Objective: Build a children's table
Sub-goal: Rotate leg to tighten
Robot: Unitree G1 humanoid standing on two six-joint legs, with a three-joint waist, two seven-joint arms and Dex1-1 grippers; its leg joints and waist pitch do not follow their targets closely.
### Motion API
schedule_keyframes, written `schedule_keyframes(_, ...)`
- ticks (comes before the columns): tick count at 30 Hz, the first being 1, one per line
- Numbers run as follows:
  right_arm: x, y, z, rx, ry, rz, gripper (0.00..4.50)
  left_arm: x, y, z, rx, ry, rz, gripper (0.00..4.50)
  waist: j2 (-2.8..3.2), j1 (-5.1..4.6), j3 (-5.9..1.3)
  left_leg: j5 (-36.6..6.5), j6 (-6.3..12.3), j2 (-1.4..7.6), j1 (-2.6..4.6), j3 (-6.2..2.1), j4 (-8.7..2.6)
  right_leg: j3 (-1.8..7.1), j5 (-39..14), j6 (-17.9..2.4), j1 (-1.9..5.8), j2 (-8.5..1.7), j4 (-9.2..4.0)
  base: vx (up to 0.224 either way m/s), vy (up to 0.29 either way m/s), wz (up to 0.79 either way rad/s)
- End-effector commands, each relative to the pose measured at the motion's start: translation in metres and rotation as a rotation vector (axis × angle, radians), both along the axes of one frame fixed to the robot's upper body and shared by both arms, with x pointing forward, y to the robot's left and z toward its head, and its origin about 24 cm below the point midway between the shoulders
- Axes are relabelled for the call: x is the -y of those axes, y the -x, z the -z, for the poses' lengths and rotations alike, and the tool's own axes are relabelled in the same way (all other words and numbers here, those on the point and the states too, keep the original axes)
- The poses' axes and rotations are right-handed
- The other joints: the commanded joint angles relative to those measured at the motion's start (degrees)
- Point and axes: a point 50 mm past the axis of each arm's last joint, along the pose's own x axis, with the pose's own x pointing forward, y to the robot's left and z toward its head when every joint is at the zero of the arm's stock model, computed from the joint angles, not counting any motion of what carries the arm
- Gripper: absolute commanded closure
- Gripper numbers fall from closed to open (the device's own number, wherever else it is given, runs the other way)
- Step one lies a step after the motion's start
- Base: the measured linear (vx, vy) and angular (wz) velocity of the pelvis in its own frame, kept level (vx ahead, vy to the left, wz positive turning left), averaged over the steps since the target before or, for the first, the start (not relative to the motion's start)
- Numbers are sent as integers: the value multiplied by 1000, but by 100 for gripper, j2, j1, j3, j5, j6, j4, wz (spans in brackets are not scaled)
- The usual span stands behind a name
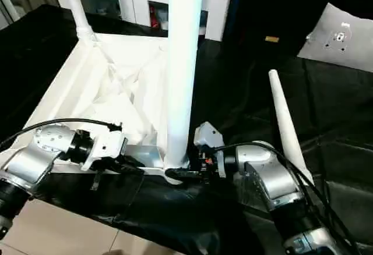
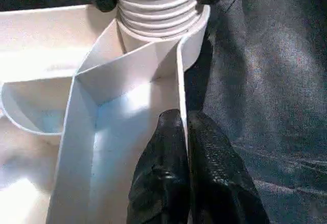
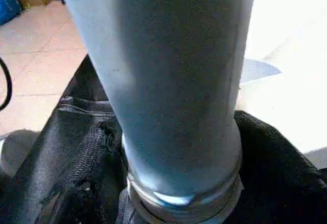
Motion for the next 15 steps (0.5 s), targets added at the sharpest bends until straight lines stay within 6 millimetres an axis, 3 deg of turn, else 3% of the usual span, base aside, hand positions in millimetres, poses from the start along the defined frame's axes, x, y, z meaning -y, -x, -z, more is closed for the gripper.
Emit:
schedule_keyframes(1,-3,3,3,-43,-38,51,173,12,6,9,-25,9,6,450,14,-12,-319,292,547,339,-149,-32,-402,376,-1017,-1385,401,-516,-322,0,0,0)
schedule_keyframes(4,-12,9,13,-75,-73,215,173,21,2,9,6,55,-137,450,26,-32,-272,-152,334,338,-131,-18,-444,382,-1703,-1175,371,-502,-423,0,0,0)
schedule_keyframes(5,-15,10,14,-75,-76,243,173,23,1,9,9,64,-166,450,26,-32,-272,-152,334,338,-131,-18,-444,382,-1703,-1175,371,-502,-423,0,0,0)
schedule_keyframes(7,-22,12,20,-82,-84,341,173,31,-2,9,16,100,-251,450,59,-55,-230,-517,211,304,-127,-41,-483,362,-2444,-898,354,-493,-517,0,0,0)
schedule_keyframes(9,-28,11,24,-90,-85,429,173,40,-3,7,18,132,-311,450,43,-104,-223,-558,180,294,-164,-69,-507,355,-2783,-678,369,-495,-553,0,0,0)
schedule_keyframes(12,-38,7,25,-105,-100,556,173,54,-7,6,32,166,-414,450,34,-166,-212,-682,155,285,-155,-66,-507,353,-3006,-594,330,-486,-602,0,0,0)
schedule_keyframes(15,-52,-2,25,-31,-38,682,173,84,-15,0,75,231,-583,450,24,-232,-215,-687,170,260,-155,-77,-493,336,-3193,-455,316,-468,-636,0,0,0)
